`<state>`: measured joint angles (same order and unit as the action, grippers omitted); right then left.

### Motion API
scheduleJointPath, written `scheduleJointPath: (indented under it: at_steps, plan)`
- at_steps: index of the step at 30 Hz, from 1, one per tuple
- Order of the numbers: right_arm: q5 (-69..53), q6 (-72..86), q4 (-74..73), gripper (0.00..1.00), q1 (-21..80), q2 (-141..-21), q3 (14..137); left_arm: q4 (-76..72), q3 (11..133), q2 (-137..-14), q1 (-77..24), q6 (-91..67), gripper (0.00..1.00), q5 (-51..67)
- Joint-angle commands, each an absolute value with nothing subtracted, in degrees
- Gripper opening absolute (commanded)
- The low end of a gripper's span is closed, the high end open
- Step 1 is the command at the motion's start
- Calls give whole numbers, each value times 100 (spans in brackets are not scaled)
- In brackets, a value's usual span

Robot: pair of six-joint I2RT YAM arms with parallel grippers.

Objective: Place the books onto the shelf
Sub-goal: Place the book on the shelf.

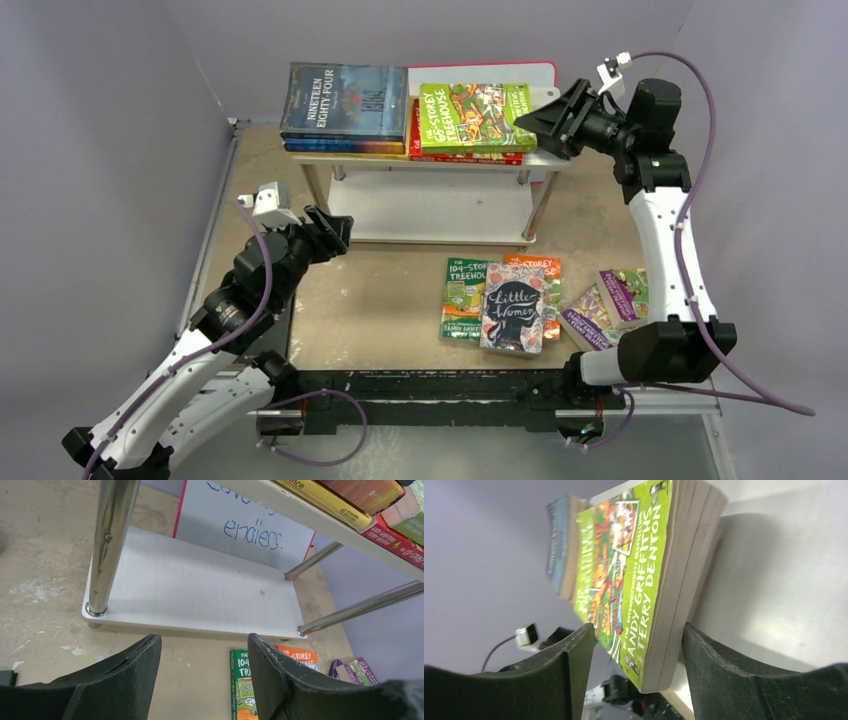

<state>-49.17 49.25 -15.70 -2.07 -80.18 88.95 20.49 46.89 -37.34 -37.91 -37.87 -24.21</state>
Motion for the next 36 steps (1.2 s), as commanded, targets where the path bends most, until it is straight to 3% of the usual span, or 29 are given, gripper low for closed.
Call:
scheduleJointPath:
  at_steps: [1, 9, 20, 23, 26, 29, 36]
  plan:
    - [-3727, 3721, -2739, 67, -211, -7824, 9219, 1989, 4720, -3657, -3779, -3715, 63, -2537]
    - [-2742, 2993, -3014, 72, -211, -7780, 9456, 1986, 4692, -3695, -3779, -3730, 63, -2575]
    - [-3354, 2858, -2347, 69, -44, -8310, 9854, 1978, 4659, -3783, -3775, -3755, 62, -2663]
    - [-3329, 2855, -2335, 62, 175, -8437, 9975, 1986, 4665, -3804, -3779, -3763, 62, -2663]
    - [-3330, 2812, -2446, 44, 272, -8513, 10076, 1990, 4665, -3809, -3778, -3765, 62, -2672]
    - [-3272, 2723, -2582, 34, 386, -8473, 10093, 2012, 4666, -3806, -3775, -3764, 62, -2683]
    - [-3071, 2862, -2808, 26, 466, -8203, 9960, 2024, 4685, -3817, -3774, -3751, 62, -2681]
